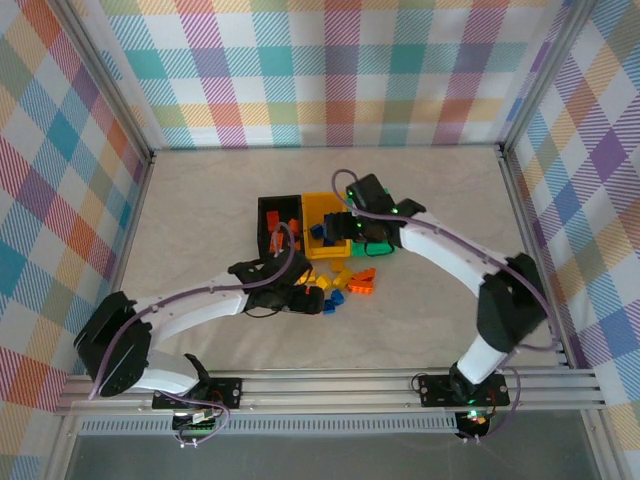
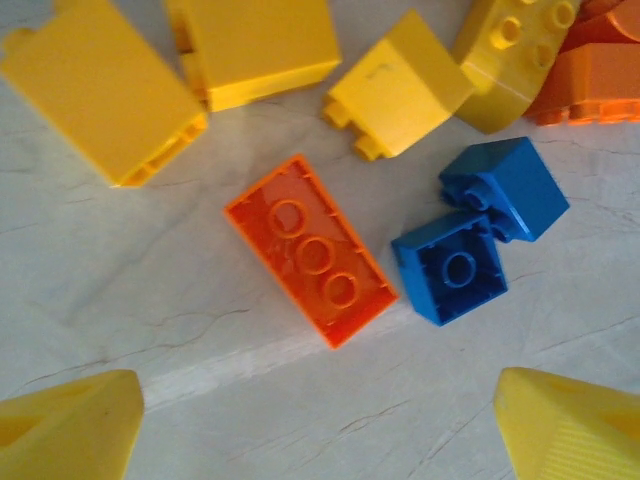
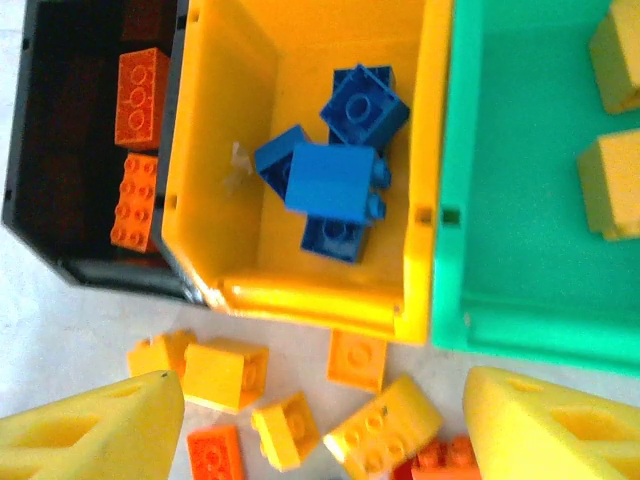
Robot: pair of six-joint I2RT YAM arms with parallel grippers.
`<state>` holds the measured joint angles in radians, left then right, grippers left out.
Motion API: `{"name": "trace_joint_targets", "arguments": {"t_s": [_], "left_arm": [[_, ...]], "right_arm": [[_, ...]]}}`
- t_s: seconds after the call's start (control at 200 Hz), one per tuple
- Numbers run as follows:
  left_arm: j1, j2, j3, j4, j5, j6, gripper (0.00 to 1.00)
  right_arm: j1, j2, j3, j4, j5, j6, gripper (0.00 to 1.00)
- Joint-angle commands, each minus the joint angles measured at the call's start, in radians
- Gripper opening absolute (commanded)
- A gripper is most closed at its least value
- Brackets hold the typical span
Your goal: Sort the legos into containers by color
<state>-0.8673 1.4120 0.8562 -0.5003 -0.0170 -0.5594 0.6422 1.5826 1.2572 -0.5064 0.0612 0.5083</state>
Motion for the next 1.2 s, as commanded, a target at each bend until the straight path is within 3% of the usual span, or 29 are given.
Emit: {"name": "trace_joint_targets", "arguments": {"t_s": [0.0,0.24,0.51,0.77,0.885,1.195], "left_arm": [[-0.01,0.063,0.028,0.03,-0.028,-0.003,0.82],[0.015,0.164,0.052,0.081,-0.041,-0.068,0.72],[0.023,0.246,0.099,0.073,-0.053,-0.07,0.74],[0.043,0.26,0.057,0.01,-0.097,-0.071,0.56],[0.056,0.229,0.018,0.004,-0.101,-0.07,0.55],[0.061,0.198,-0.005,-0.015,-0.102,-0.059,0.37]], "right_arm": [[-0.004,-0.083,-0.11,0.037,-0.019,0.028,0.74],[-0.004,-0.225,-0.233,0.04,-0.001,0.029,0.73],[-0.009,-0.28,-0.284,0.049,0.002,0.036,0.73],[-0.021,-0.313,-0.298,0.054,-0.003,0.032,0.73],[-0.022,-0.31,-0.298,0.062,-0.008,0.036,0.73],[-0.024,-0.307,-0.301,0.074,-0.011,0.042,0.73]]}}
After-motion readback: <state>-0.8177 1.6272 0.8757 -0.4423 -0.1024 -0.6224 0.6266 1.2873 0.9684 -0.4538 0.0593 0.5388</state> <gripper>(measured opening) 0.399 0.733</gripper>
